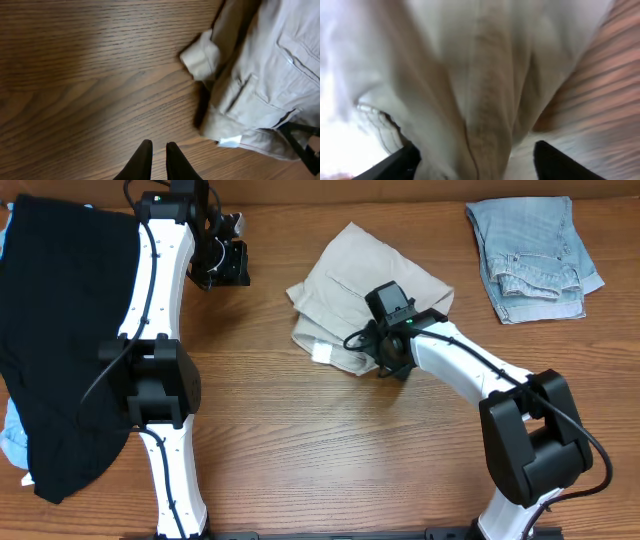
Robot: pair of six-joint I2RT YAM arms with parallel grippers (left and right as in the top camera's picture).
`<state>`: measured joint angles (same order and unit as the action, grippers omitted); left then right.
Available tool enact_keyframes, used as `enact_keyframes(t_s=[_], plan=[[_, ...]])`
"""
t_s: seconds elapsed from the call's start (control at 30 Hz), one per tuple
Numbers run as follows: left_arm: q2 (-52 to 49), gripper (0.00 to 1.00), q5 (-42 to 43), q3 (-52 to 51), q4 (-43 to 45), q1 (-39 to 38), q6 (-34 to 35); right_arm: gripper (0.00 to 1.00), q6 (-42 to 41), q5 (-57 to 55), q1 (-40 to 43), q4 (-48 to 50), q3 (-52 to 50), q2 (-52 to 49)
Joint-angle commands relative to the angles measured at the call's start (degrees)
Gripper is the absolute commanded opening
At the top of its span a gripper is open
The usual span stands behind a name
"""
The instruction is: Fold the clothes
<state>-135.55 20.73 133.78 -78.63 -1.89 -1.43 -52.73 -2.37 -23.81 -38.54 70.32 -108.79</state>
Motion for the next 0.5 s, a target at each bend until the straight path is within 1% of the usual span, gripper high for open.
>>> enact_keyframes(t_s=[0.0, 0.03, 0.07, 0.1, 0.17, 0.2, 0.23, 0.27, 0.33, 0.4, 0.47], plan=[[0.7, 0.13, -0.4, 1.0, 0.0, -0.3, 0.2, 0.70, 6.8, -5.2, 4.6, 0.0, -0.8, 1.0], [0.7, 0.13, -0.4, 1.0, 0.0, -0.3, 0.2, 0.70, 10.1, -5.1, 6.6, 0.6, -0.8, 1.0], [0.7, 0.13, -0.4, 1.0, 0.0, -0.3, 0.2, 0.70, 11.6, -5.1, 7.6, 0.8, -0.8, 1.0], [0.7, 0.13, -0.4, 1.0, 0.0, -0.3, 0.2, 0.72, 14.4, -4.9, 10.2, 1.2, -0.5, 1.0], [0.7, 0.13, -0.4, 1.0, 0.0, -0.3, 0.2, 0.78, 15.3, -2.2, 12.7, 0.6, 0.2, 1.0], [0.7, 0.14, -0.4, 1.0, 0.0, -0.3, 0.2, 0.82, 15.3, 1.2, 14.5, -0.2, 0.9, 1.0], [0.7, 0.14, -0.4, 1.0, 0.0, -0.3, 0.2, 0.86, 15.3, 4.2, 15.7, -0.9, 1.5, 1.0], [0.7, 0.14, -0.4, 1.0, 0.0, -0.3, 0.2, 0.99, 14.9, 8.3, 17.3, -1.4, 1.9, 1.0], [0.7, 0.14, -0.4, 1.0, 0.0, -0.3, 0.2, 1.00, 13.0, 15.3, 19.5, -2.2, 2.1, 1.0], [0.7, 0.14, -0.4, 1.0, -0.1, -0.3, 0.2, 1.00, 11.8, 24.9, 21.3, -2.8, 2.1, 1.0], [0.7, 0.14, -0.5, 1.0, -0.1, -0.3, 0.2, 1.00, 11.8, 29.2, 21.3, -2.9, 2.1, 1.3]])
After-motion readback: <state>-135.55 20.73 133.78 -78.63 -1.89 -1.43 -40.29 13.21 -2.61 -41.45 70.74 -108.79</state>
